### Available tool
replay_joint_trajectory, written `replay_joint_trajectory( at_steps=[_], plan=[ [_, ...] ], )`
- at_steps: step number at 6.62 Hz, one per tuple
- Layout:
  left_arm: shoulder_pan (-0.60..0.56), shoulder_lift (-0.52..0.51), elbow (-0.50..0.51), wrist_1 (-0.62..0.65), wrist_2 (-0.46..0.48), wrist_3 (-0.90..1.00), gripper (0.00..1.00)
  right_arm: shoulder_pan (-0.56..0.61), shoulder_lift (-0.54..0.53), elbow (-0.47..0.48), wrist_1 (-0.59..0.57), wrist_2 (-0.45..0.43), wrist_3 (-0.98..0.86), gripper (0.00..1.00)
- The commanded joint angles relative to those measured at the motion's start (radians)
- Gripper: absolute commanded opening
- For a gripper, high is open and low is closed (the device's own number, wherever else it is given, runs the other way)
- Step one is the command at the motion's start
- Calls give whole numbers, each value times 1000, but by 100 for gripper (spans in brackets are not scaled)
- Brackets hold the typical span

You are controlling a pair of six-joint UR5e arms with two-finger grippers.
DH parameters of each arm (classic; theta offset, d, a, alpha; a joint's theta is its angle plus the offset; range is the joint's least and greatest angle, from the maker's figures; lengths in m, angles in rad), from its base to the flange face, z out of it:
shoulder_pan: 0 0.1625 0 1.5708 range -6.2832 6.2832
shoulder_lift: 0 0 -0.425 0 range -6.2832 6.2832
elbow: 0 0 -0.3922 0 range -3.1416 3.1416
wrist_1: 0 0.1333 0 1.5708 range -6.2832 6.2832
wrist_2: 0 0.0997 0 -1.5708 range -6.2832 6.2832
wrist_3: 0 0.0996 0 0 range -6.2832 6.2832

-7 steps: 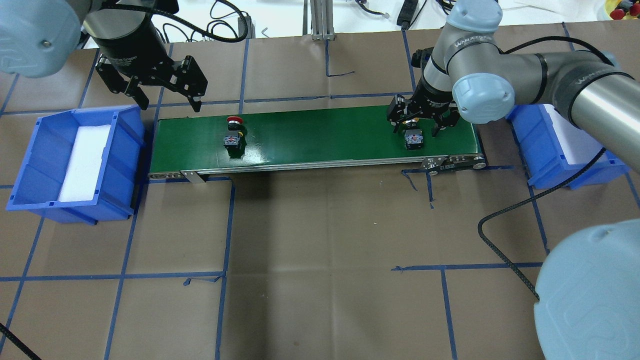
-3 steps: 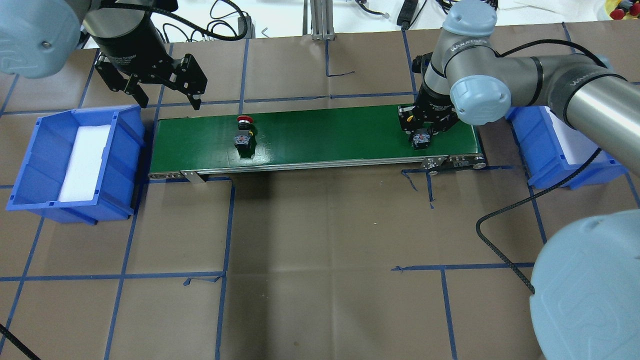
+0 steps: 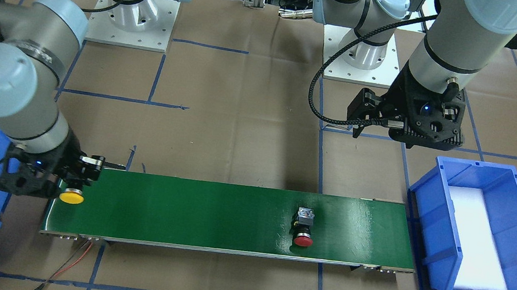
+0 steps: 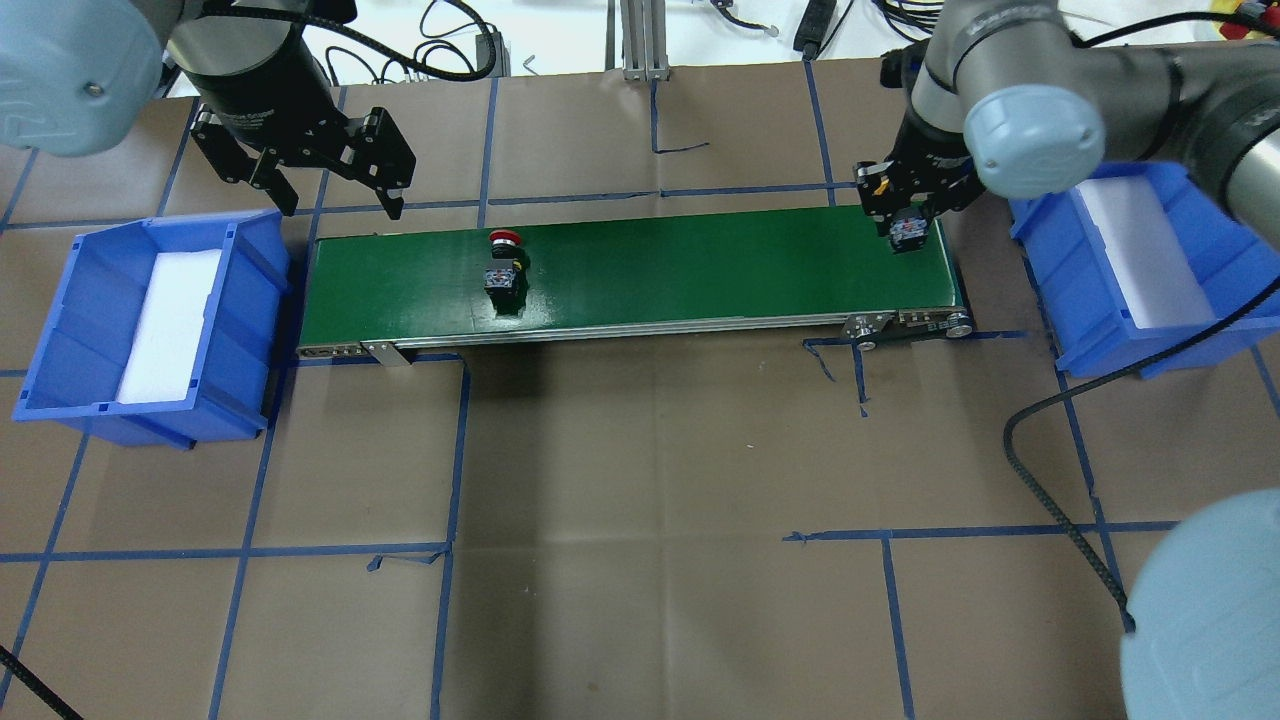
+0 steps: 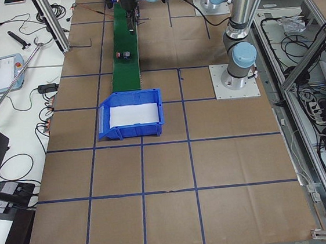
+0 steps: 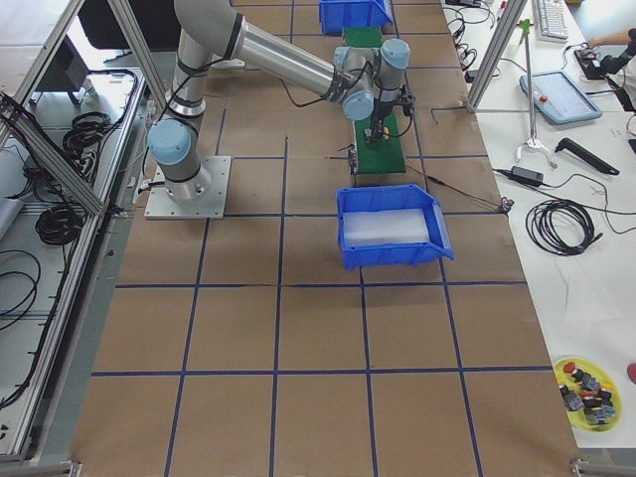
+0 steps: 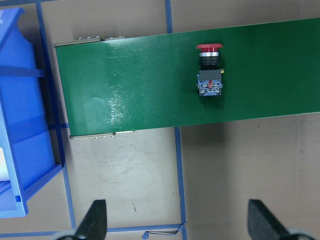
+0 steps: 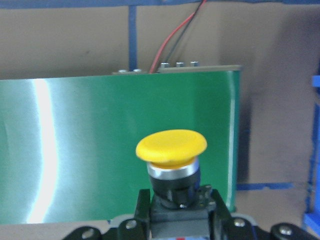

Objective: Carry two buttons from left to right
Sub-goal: 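Carry the yellow button with the right gripper into the empty bin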

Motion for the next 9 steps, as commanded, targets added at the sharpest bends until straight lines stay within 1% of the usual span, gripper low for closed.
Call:
replay_joint_trajectory(
  at_steps=[1, 2, 3, 4, 8, 9],
  plan=[
    [0, 1, -2, 0, 0, -2, 100, -200, -91, -30, 85, 2, -161, 6],
    [0, 1, 0, 0, 0, -3, 100, -284, -81, -35, 75, 9, -221, 6],
    [0, 4, -2, 0, 0, -6, 100, -323, -70, -29, 72, 11, -254, 6],
    [0, 5, -2, 0, 0, -13, 100, -345, -52, -21, 67, 9, -262, 5],
    [0, 7, -3, 0, -3, -42, 100, -417, 5, -7, 11, 6, -423, 5],
    [0, 7, -2, 0, -3, -43, 100, -417, 26, 17, -46, -3, -430, 5]
  ],
)
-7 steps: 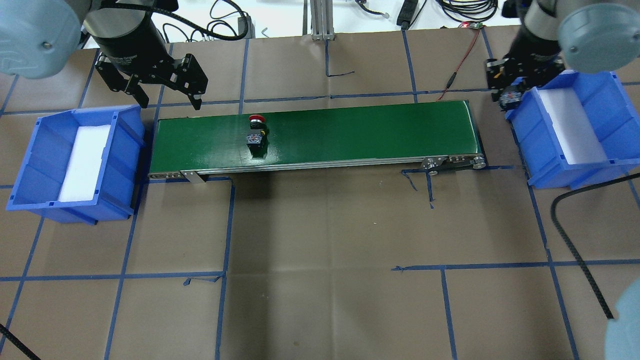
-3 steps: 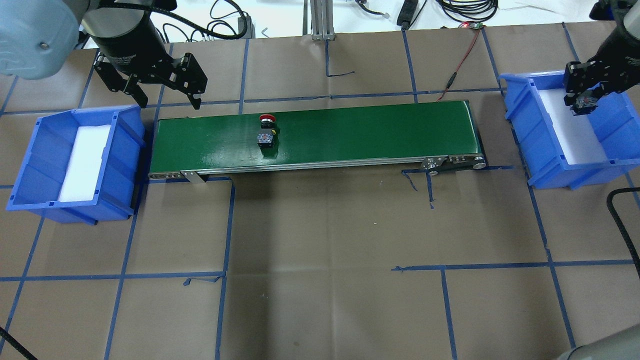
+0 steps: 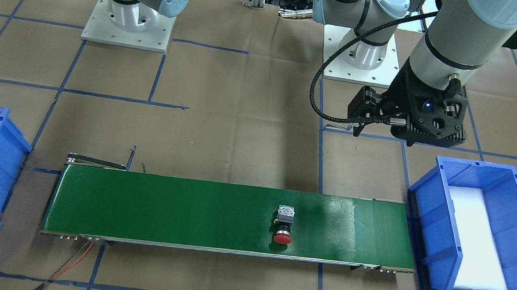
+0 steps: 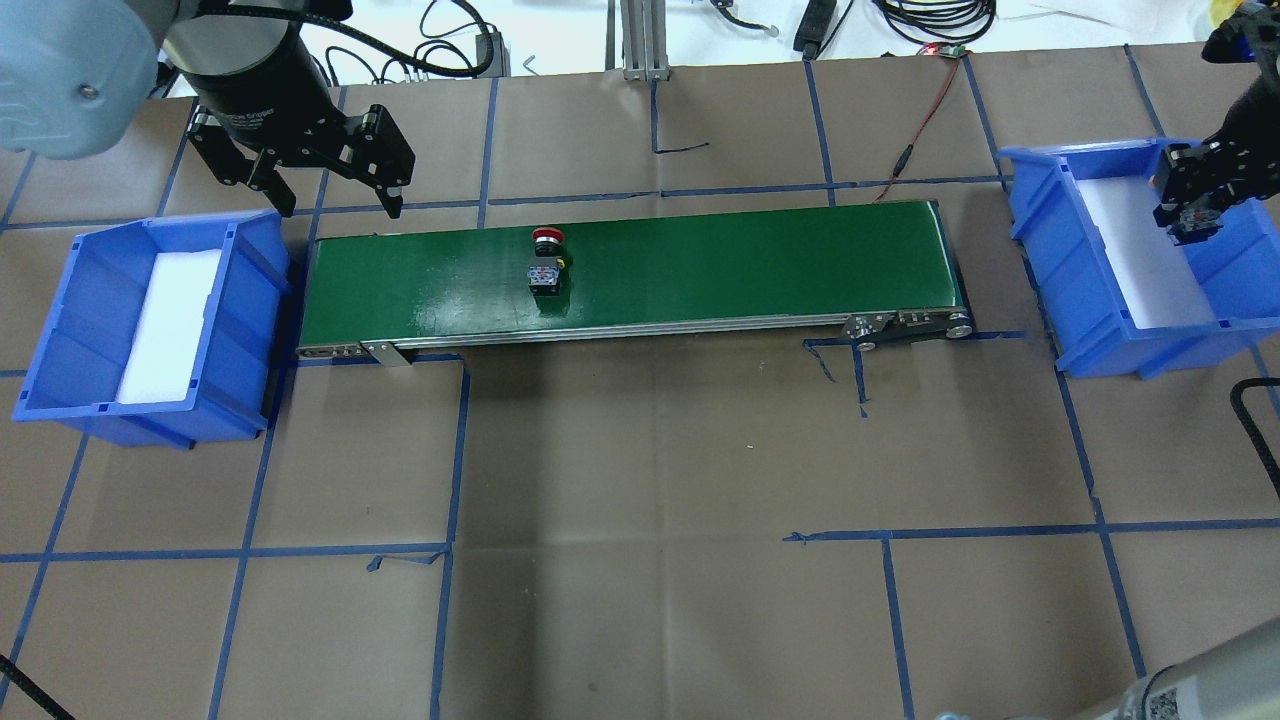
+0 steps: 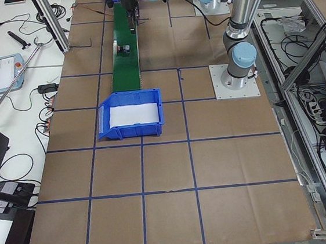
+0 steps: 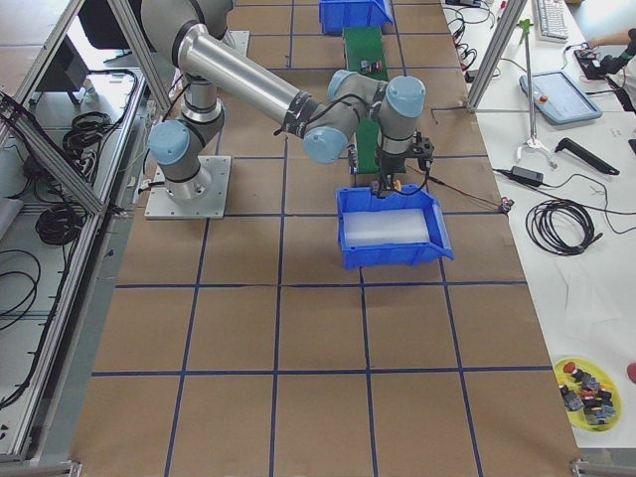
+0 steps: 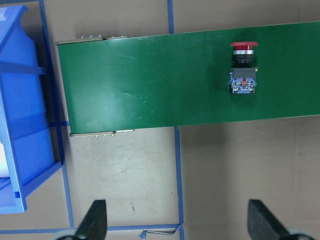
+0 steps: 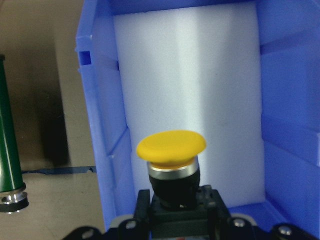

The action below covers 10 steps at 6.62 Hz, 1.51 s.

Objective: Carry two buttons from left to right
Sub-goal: 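Carry the yellow button with the right gripper into the empty bin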

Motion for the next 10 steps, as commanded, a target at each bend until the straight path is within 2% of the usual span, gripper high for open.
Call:
replay_joint_trajectory(
  at_steps=[1, 4, 7, 8, 10],
  plan=[
    [0, 0, 1, 0, -1, -7, 100, -11, 51, 59, -139, -12, -72, 5],
    [0, 0, 1, 0, -1, -5, 100, -18, 89, 141, -184, -12, -75, 5],
    [0, 0, 1, 0, -1, -5, 100, -66, 97, 163, -193, -13, -85, 7],
    [0, 0, 1, 0, -1, -5, 100, -66, 97, 163, -192, -13, -83, 15],
    [0, 0, 1, 0, -1, -5, 100, -64, 103, 166, -192, 5, -83, 60]
  ],
)
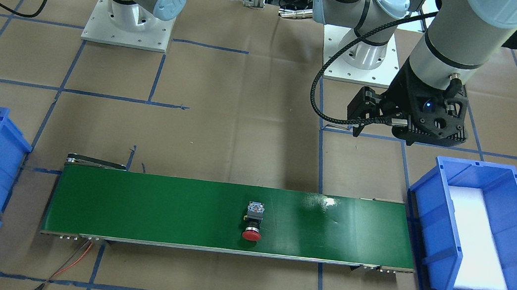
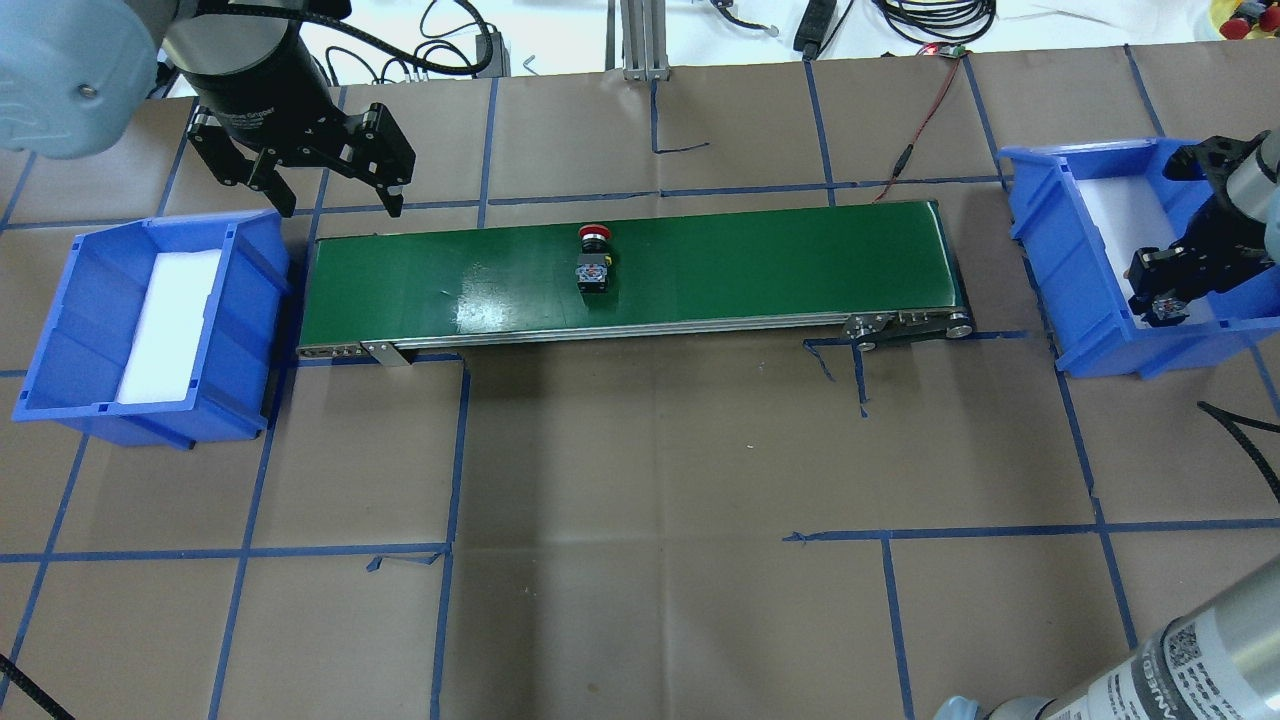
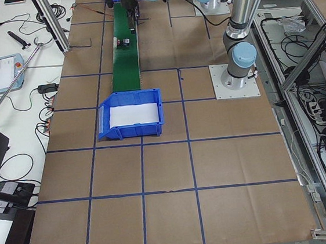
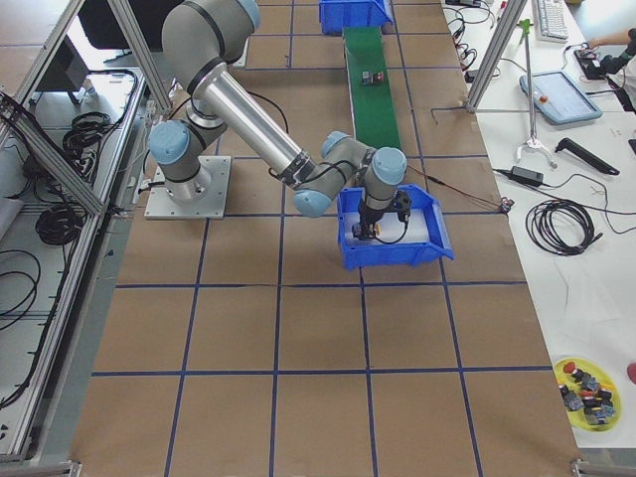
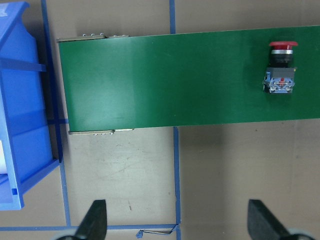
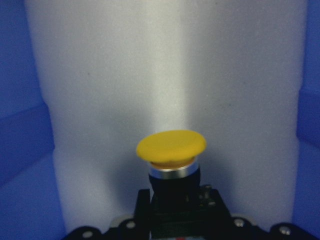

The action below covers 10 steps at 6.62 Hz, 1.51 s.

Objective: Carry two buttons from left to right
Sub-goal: 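Lower the yellow button onto the foam and open the right gripper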

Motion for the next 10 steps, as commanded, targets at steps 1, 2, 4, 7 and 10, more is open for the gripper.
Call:
replay_joint_trajectory(
  at_steps=[1, 2, 4, 7, 10],
  plan=[
    [0, 0, 0, 0, 0, 0, 100, 1, 4, 2, 0, 12, 3, 70],
    [0, 0, 0, 0, 0, 0, 100, 1, 3, -1, 0, 11, 3, 71],
    [0, 0, 0, 0, 0, 0, 100, 3, -10, -20, 2, 11, 3, 70],
    [0, 0, 0, 0, 0, 0, 100, 23, -115, -76, 31, 12, 12, 100],
    [0, 0, 0, 0, 0, 0, 100, 44, -194, -145, 242, 14, 18, 100]
  ],
)
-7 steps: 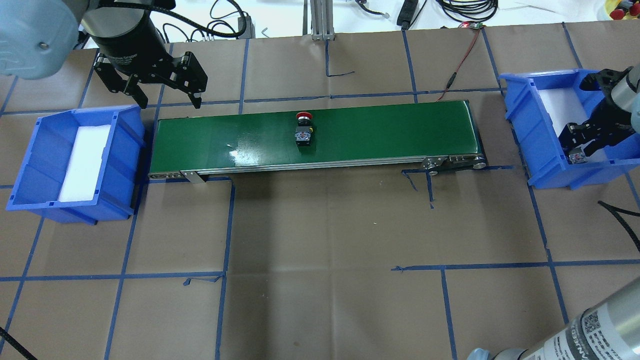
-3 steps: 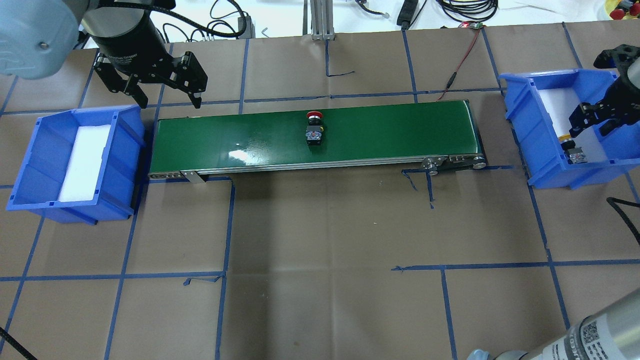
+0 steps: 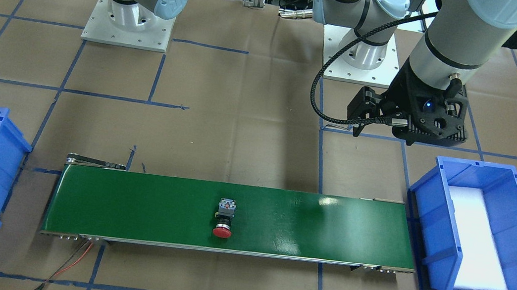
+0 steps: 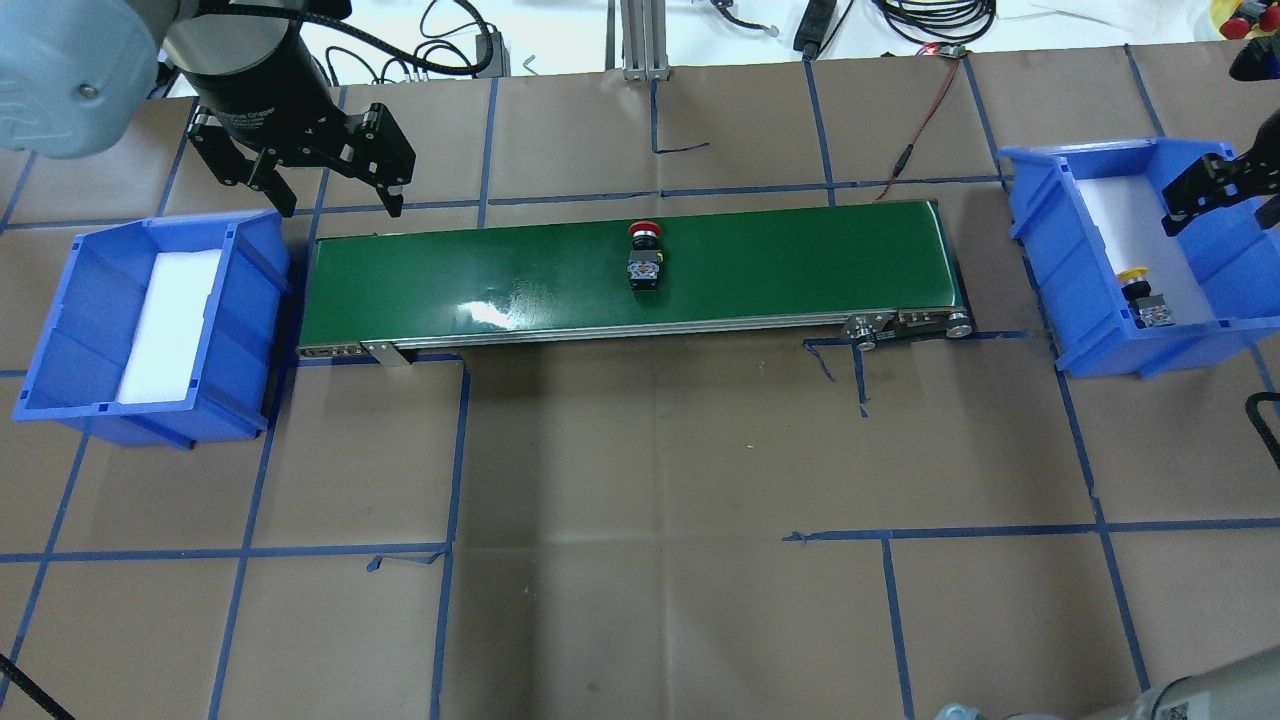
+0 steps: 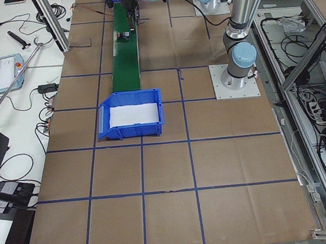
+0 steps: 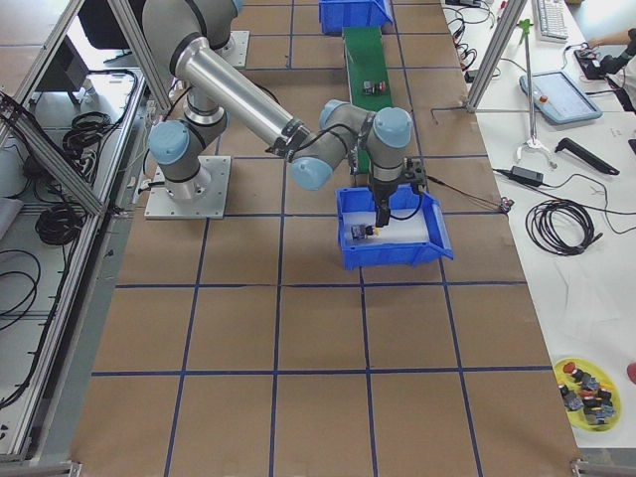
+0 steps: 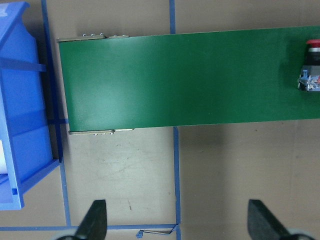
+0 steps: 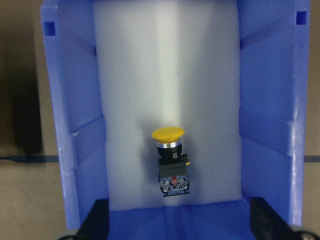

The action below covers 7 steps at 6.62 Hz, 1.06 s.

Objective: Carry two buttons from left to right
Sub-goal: 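Lower the yellow button onto the foam and open the right gripper, then move the right gripper back over the conveyor toward the red button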

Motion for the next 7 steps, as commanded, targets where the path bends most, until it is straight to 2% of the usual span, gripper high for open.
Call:
replay_joint_trajectory(
  at_steps=[1, 5, 7],
  plan=[
    [0, 0, 0, 0, 0, 0, 100, 62, -18, -39, 64, -5, 49, 100],
    [0, 0, 0, 0, -2, 0, 100, 366, -67, -49, 69, 2, 503, 100],
    [0, 0, 0, 0, -2, 3, 100, 455, -61, -42, 72, 2, 666, 100]
  ],
)
